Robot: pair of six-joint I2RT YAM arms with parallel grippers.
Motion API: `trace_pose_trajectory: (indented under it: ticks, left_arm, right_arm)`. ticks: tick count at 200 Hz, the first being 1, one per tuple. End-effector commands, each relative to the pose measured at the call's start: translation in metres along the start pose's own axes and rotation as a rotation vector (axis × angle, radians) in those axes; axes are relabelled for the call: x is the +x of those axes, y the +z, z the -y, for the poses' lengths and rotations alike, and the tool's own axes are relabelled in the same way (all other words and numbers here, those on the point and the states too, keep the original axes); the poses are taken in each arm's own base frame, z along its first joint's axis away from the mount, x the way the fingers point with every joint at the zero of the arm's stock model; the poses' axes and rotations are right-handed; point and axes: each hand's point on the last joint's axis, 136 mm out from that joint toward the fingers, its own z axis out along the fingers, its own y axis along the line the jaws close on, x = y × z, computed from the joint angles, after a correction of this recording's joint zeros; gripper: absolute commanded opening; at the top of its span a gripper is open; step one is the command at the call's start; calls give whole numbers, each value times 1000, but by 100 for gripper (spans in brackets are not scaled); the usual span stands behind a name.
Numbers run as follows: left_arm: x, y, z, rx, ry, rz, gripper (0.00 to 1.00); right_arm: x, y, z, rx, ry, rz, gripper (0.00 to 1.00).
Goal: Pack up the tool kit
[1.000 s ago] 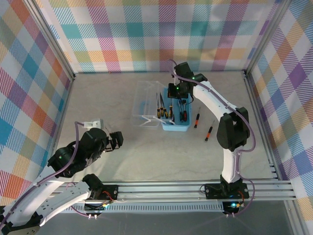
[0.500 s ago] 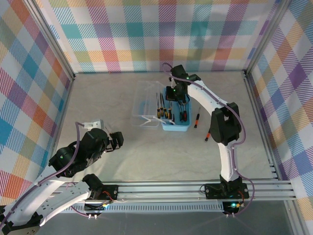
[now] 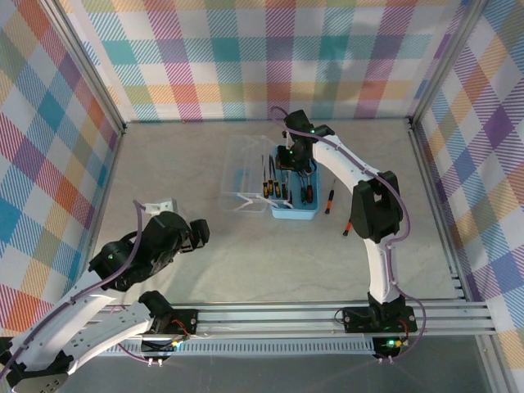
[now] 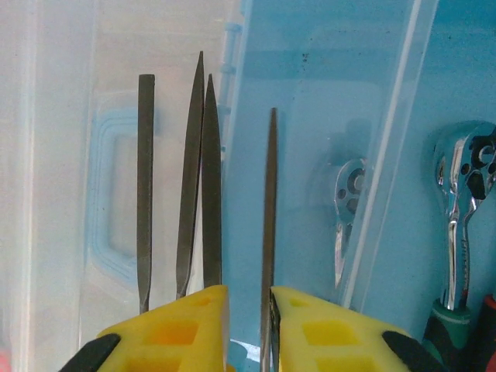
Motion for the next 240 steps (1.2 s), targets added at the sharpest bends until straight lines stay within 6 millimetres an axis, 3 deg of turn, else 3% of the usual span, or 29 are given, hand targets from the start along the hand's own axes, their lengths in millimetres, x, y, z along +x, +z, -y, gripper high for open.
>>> trace_pose_trajectory:
  ticks: [1,40,63,92,120,168,190,221,240]
  left_arm:
    - [-6,-3,0,-21,-8,4,100]
    - [-14,-5,-9,-68,-41,54,100]
    - [-16,-6,-12,-59,-51,82,100]
    - [-15,-3,-16,-79,-55,98,99]
    - [-14,2,-20,-111,-60,100,93]
    - [1,22,-12,-142,-49,18,92]
    - [12,37,3,-101,11,-43,87]
    - [30,54,9,-102,-19,-115,79]
    - [44,70,15,-59,-48,-171,77]
  right_arm:
    - [-18,-58,-18,-44,2,102,27]
    - [-12,-114,-25,-83,-9,206,42]
    - [7,-137,-10,-56,-14,282,51]
    - [46,-160,11,-51,22,349,57]
    - [94,-164,34,-80,126,374,61]
    - [182,-146,81,-73,228,354,62]
    - [216,-153,104,2,267,319,63]
    - [240,-167,108,-73,290,383,64]
    - [253,-161,114,-51,295,340,64]
